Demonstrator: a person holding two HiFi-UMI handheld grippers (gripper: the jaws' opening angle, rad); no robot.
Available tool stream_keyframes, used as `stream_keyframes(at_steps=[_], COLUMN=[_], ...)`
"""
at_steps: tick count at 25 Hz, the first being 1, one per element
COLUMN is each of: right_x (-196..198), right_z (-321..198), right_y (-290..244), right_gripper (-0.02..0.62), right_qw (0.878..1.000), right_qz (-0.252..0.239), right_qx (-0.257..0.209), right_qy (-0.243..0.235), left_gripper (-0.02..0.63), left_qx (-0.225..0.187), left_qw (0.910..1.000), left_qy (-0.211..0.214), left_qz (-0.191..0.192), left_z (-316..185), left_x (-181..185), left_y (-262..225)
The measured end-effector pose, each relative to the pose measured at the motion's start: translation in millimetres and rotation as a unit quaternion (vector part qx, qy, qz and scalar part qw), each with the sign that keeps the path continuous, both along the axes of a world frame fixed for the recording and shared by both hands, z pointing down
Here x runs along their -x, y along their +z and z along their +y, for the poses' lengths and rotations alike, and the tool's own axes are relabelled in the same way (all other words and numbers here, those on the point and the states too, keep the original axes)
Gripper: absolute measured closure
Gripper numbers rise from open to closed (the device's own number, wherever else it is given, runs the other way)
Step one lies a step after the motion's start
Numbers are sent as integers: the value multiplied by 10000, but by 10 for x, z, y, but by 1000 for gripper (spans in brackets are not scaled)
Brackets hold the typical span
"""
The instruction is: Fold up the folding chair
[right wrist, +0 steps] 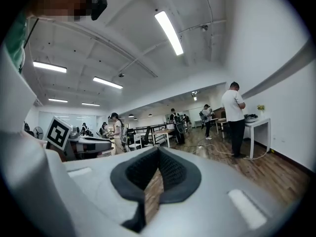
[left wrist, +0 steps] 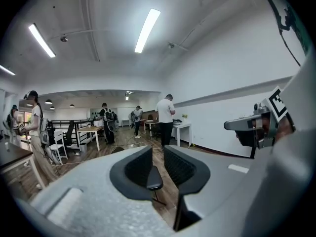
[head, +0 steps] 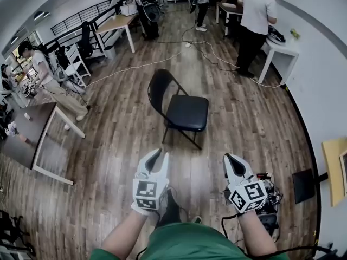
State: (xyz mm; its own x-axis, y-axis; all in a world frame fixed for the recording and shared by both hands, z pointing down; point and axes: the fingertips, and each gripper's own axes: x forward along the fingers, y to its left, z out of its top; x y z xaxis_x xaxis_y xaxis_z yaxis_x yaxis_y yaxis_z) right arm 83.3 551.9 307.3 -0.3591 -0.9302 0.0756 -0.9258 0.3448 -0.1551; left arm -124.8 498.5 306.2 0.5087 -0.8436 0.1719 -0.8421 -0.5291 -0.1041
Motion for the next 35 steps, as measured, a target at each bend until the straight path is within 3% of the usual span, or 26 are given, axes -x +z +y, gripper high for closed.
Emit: stream_keyframes(at_steps=[18,26,35], right_x=[198,336,263], right_z=[-1968,-2474,-2996], right_y=[148,271,523], right_gripper=[592,592,592], right_qw=[9949,9916,9909], right_qz=[158,171,109], right_qx=[427,596,810], right_qy=[898,1138,1065], left_gripper=[526,526,526], left_qx=[205,321,549], left_qw=[9976,9959,9959], left_qy=[620,810,704], left_qz=[240,241,147], left_z=[-2341,-2936,-3382], left_x=[206,328,281], left_y=[266,417,624])
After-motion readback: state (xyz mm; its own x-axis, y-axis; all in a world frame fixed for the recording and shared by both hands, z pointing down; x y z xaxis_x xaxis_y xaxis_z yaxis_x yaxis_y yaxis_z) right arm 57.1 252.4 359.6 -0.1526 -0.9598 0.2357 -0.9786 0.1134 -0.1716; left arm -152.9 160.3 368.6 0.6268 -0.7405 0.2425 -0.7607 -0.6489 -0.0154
